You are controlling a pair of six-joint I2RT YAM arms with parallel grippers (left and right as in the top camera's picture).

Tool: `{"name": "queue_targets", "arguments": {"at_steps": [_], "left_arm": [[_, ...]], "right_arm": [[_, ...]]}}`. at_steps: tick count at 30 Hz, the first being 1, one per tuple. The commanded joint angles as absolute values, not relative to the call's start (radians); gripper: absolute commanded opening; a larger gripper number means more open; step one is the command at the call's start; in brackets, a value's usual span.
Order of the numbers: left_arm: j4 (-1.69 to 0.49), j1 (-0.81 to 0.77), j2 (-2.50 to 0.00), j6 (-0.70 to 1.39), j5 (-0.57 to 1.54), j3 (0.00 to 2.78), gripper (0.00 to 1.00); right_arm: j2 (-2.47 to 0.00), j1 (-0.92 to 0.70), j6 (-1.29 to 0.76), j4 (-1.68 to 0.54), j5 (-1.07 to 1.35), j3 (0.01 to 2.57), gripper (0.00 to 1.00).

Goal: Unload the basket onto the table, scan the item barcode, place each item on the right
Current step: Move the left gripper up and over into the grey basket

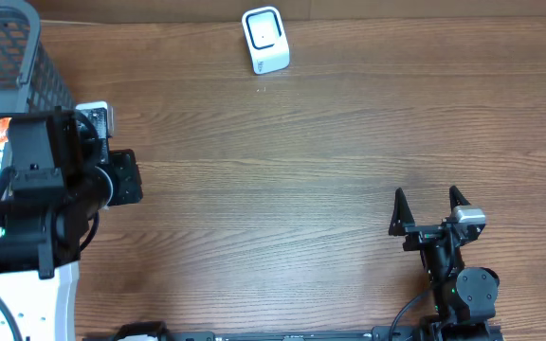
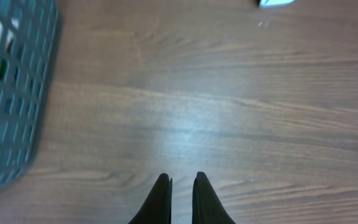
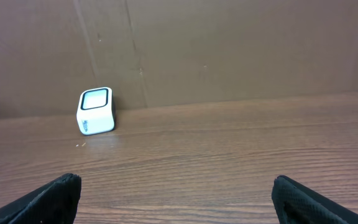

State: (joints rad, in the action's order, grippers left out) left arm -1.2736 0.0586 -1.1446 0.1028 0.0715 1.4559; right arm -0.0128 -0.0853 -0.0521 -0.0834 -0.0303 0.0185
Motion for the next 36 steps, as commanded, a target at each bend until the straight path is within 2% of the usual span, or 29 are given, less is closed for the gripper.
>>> {"name": "queue_targets", "arguments": {"at_steps": [1,16,21,23,29,34,36], "left_arm": [[-1.288,0.052,-1.184,0.139,0.041,1.482,0.04],[-1.291,0.052,-1.301,0.172,-0.041,1.482,0.04],[-1.228,0.052,-1.302,0.172,-0.019,1.482,0.09],[-1.202,0.052,-1.302,0.172,0.012,1.482,0.19],[-1.128,0.052,-1.302,0.172,0.177,1.482,0.63],[-1.082,0.052,-1.302,0.172,0.344,1.482,0.84],[-1.071,0.052,-1.302,0.172,0.374,1.482,0.89]], "right_arm": [[-0.003,-0.084,-0.047,-0.081,-0.032,0.008,1.00],[-0.003,-0.084,-0.048,-0.081,-0.032,0.008,1.00],[-0.003,-0.084,-0.047,-0.081,-0.032,0.008,1.00],[-0.003,-0.084,-0.047,-0.081,-0.032,0.008,1.00],[-0.003,-0.084,-0.047,-0.081,-0.032,0.008,1.00],[-0.003,-0.084,-0.048,-0.081,-0.032,0.008,1.00],[-0.003,-0.084,-0.047,-0.081,-0.032,0.008,1.00]]}}
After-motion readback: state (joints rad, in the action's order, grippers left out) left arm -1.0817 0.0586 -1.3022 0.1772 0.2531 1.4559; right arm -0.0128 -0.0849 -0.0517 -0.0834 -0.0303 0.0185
